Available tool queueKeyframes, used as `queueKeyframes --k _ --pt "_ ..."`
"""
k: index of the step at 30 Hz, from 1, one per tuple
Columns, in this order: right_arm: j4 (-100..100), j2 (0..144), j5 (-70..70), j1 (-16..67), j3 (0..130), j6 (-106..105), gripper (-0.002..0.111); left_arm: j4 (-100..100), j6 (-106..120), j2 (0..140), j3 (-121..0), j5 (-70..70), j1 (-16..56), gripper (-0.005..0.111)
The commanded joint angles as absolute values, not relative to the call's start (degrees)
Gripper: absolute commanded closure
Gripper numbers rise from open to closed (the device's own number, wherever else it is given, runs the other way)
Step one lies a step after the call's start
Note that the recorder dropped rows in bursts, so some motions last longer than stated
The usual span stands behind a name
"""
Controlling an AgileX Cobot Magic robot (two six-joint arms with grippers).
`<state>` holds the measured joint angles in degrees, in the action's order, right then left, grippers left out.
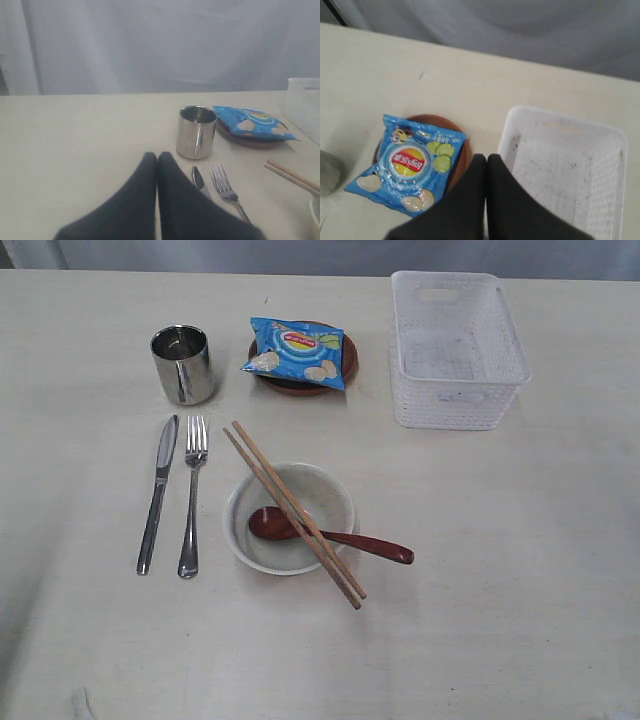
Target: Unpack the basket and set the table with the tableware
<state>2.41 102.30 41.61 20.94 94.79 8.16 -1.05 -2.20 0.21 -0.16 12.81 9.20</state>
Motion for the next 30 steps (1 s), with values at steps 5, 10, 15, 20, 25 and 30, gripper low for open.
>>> queueKeyframes --k 5,10,15,20,25,30 --pt "2.94 84.12 43.53 20.76 76.9 7.68 0.109 -1.76 -2.18 0.0 0.0 12.2 9.26 0.107" --pt "2.57 75.19 47.54 20.76 69.76 7.77 0.109 -1.76 -2.18 0.0 0.0 12.2 9.26 0.107" --pt "2.83 70.06 48.75 20.76 66.86 7.77 0.109 -1.76 -2.18 0.0 0.0 12.2 9.26 0.107" --pt "2.83 68.78 48.58 20.76 66.86 7.67 0.109 -1.76 -2.18 0.0 0.0 12.2 9.26 0.107" --pt "2.8 68.9 48.7 20.76 66.86 8.08 0.109 -1.76 -2.18 0.0 0.0 12.2 9.26 0.107" --pt "3.08 53.28 32.53 20.27 54.6 8.09 0.109 -1.76 -2.18 0.0 0.0 12.2 9.26 0.107"
